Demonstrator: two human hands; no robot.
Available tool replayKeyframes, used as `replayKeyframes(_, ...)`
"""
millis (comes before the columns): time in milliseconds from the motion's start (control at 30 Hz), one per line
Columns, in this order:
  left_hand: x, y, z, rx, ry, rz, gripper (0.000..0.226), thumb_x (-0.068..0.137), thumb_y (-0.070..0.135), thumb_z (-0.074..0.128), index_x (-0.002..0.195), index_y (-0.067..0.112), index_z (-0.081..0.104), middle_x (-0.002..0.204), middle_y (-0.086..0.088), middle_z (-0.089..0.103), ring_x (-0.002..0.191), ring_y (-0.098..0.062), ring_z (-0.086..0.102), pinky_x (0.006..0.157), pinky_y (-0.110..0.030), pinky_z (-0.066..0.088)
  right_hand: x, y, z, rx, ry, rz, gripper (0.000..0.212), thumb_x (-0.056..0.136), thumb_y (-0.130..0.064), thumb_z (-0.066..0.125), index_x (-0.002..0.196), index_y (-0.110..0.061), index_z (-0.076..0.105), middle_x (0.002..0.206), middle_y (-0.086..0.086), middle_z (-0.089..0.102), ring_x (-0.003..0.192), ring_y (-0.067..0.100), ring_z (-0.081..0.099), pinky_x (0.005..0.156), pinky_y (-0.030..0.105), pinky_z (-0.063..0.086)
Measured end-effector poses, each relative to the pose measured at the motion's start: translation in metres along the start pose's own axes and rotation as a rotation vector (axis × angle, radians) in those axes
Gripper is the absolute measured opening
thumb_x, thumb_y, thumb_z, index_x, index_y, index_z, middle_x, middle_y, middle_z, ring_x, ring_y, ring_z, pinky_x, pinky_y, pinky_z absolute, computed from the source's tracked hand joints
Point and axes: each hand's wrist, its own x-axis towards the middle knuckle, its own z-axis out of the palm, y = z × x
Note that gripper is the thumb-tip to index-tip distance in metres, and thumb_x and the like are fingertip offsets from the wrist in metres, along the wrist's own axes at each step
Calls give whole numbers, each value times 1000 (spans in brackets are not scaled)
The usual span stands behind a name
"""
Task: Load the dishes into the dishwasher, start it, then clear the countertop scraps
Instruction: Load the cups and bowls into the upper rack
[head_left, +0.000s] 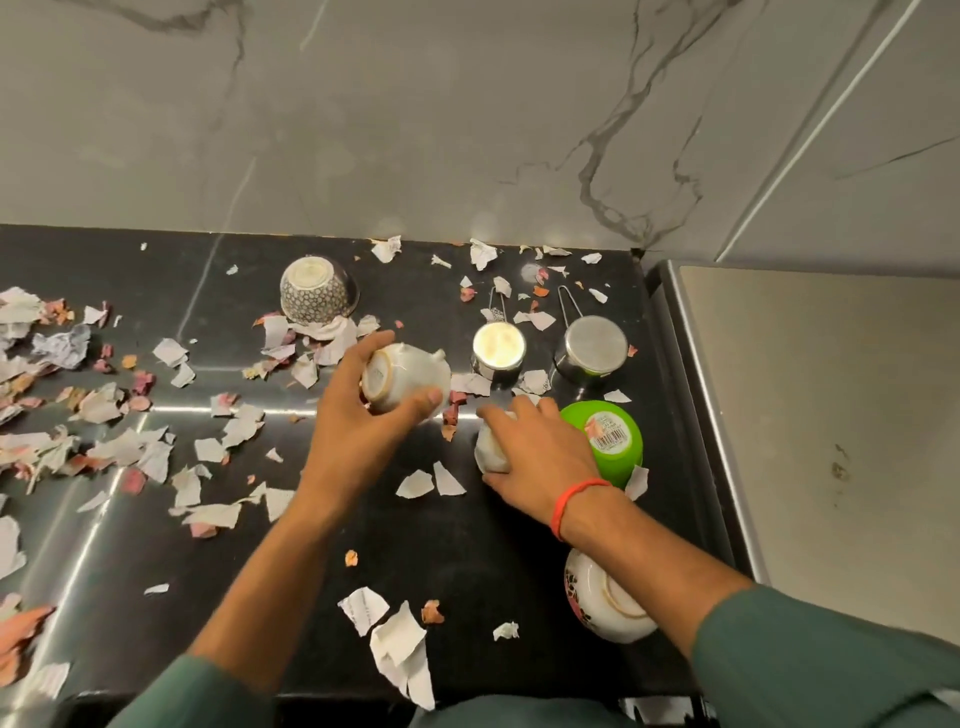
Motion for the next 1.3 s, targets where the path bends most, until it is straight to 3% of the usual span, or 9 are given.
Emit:
replayKeyframes(167,-29,7,9,-108,55,-49,57,83,22,85,131,37,57,121,5,63,103,-13,68,82,-25,59,-25,9,-19,302,137,94,67,77,-46,77,134,-35,44,120,-4,51,112,23,46,86,37,46)
replayKeyframes(367,-49,26,38,-61,-111,-32,57,78,32,88,126,39,59,119,8,63,103,-14,67,79,-29,61,-97,41,-38,691,360,241,63,63,-38,89,108,-42,45,101,-20,54,98,8,50,76,22,45)
replayKeyframes(467,-56,48,64,-17,-247,40,60,73,31,87,126,34,59,112,20,64,102,-7,67,75,-22,59,-134,59,-40,755,469,295,67,60,-40,91,110,-41,47,102,-20,58,98,9,55,77,22,48)
replayKeyframes(600,-69,76,107,7,-413,137,61,75,26,88,129,32,59,116,12,67,104,-12,70,80,-35,62,-189,85,-42,848,592,387,67,58,-45,93,112,-38,53,101,-15,64,94,9,62,79,33,54)
replayKeyframes(733,-99,100,161,-2,-493,214,62,74,29,89,129,30,60,117,3,68,105,-18,71,88,-47,61,-259,114,-40,966,714,510,62,60,-44,93,111,-33,59,97,-17,65,90,2,62,69,13,49)
replayKeyframes(833,-132,112,199,-19,-564,256,57,72,30,87,123,31,62,110,6,71,99,-14,71,85,-37,61,-313,137,-32,1011,781,596,59,63,-45,92,111,-34,60,93,-16,65,85,1,61,67,12,47)
replayKeyframes(1000,-200,120,253,-46,-714,255,65,69,22,93,126,19,62,106,3,73,95,-9,70,84,-28,59,-407,175,-9,1048,896,732,57,64,-52,88,112,-35,60,99,-17,66,91,6,64,70,23,56)
replayKeyframes(1167,-255,122,286,15,-847,256,63,68,42,91,123,33,63,109,2,71,96,-14,71,79,-29,60,-484,208,27,1112,1003,872,58,65,-54,84,114,-32,63,101,-17,68,93,3,66,71,21,56)
replayKeyframes(1300,-290,125,307,132,-935,273,66,69,47,92,127,40,60,114,9,69,99,-16,72,81,-42,63,-532,227,60,1139,1060,992,58,68,-55,81,117,-30,62,107,-11,68,94,5,66,70,23,58)
